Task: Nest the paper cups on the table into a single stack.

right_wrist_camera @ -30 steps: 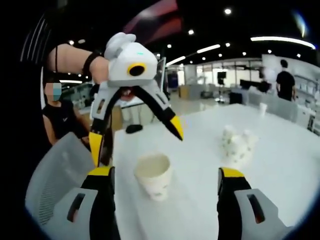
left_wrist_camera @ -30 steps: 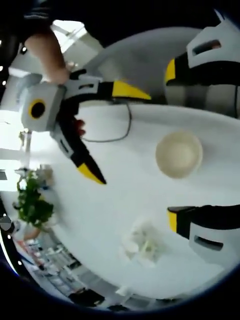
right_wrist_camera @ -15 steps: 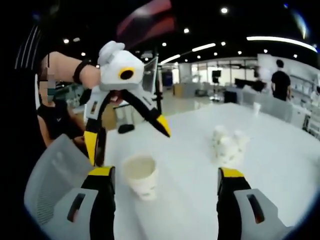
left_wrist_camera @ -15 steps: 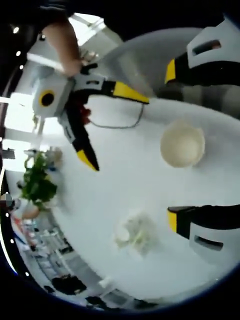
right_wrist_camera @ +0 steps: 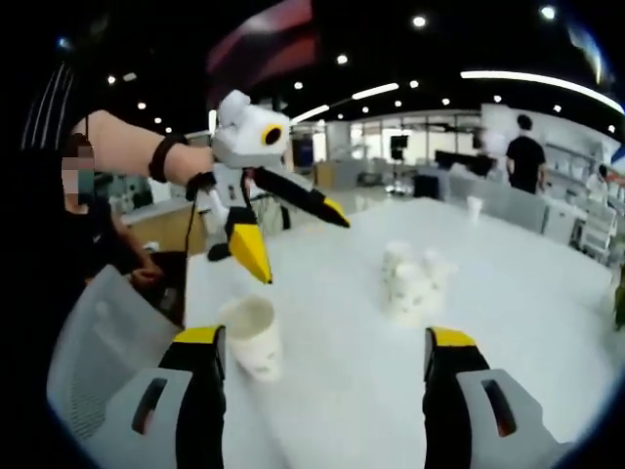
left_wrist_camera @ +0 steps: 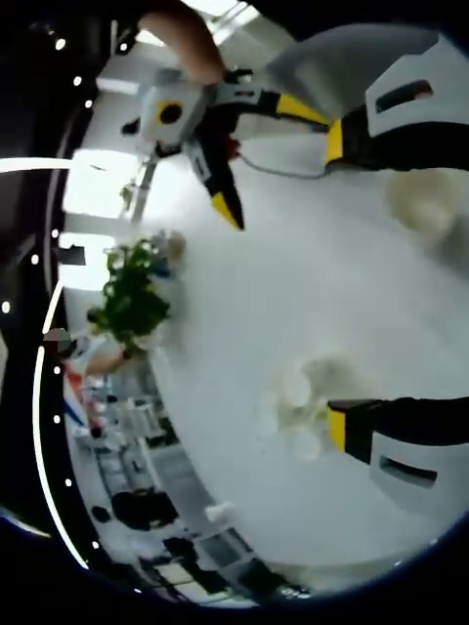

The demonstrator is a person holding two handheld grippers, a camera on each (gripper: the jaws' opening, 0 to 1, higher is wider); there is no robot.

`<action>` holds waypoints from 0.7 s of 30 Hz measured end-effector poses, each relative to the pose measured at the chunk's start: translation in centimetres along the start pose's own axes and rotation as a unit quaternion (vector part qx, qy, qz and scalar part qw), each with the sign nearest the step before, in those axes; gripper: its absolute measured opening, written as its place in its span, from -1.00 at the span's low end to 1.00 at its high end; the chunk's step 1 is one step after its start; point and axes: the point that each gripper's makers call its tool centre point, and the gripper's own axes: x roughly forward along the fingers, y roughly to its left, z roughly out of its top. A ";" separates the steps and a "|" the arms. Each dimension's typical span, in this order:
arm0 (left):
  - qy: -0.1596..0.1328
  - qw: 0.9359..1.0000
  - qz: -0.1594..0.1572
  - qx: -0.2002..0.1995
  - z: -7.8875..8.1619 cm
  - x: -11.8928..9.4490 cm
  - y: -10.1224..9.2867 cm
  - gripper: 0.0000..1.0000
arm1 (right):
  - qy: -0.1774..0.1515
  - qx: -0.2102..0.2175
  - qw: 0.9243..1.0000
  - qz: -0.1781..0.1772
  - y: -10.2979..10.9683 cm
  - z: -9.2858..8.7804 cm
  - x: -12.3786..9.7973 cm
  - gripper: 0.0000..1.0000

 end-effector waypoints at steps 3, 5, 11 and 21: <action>0.006 1.000 0.005 -0.003 -0.4 1.1 0.8 0.91 | 0.001 0.006 1.000 -0.002 0.0 -0.5 -0.3 0.62; 0.002 1.000 0.014 0.003 -0.4 1.6 1.5 0.88 | 0.001 0.008 1.000 -0.003 -0.1 -0.9 -0.5 0.62; 0.002 1.000 0.022 0.014 -1.2 3.5 3.0 0.87 | 0.001 0.024 1.000 -0.008 -0.3 -1.8 -1.0 0.60; -0.016 0.999 0.049 -0.006 -1.2 6.1 6.3 0.79 | 0.001 0.045 0.999 -0.009 -0.2 -3.5 -1.3 0.58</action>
